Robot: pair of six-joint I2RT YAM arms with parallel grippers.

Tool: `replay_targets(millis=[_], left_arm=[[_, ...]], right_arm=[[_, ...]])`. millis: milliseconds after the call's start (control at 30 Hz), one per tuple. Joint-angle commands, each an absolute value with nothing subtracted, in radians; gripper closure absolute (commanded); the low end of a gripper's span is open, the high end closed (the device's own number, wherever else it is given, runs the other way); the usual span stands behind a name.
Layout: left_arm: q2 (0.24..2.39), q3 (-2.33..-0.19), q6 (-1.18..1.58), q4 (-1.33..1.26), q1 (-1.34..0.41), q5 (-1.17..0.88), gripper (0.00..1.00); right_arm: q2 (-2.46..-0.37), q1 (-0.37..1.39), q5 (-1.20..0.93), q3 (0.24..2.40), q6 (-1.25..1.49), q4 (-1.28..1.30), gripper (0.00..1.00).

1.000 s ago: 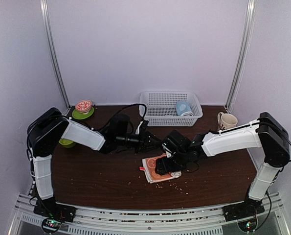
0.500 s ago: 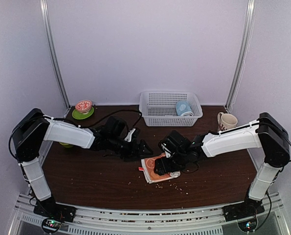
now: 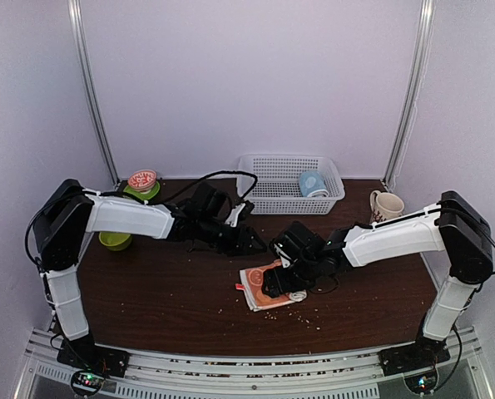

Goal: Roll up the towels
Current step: Roll the towel at the center of the board.

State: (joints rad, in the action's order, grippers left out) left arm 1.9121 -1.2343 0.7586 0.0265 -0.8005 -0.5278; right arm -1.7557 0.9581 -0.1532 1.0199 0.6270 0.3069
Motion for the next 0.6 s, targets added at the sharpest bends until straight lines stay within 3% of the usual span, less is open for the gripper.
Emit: replay_targets(millis=[0,433,567], left_arm=[[1.987,-1.209,0.901,-0.216,-0.808,-0.668,0.66],[2.073,-1.193,1.078,-0.528,-0.817,-0.791,0.98],[2.137,-1.183,1.204,-0.698,-0.821,-0.828,1.00]], right_arm=[[-1.775,0.961,-0.167,0.990,0.617,0.318,0.19],[-1.778,0.960,-0.171,0.992,0.610,0.312,0.19],[-1.781,0.961,-0.173,0.992,0.609,0.313,0.19]])
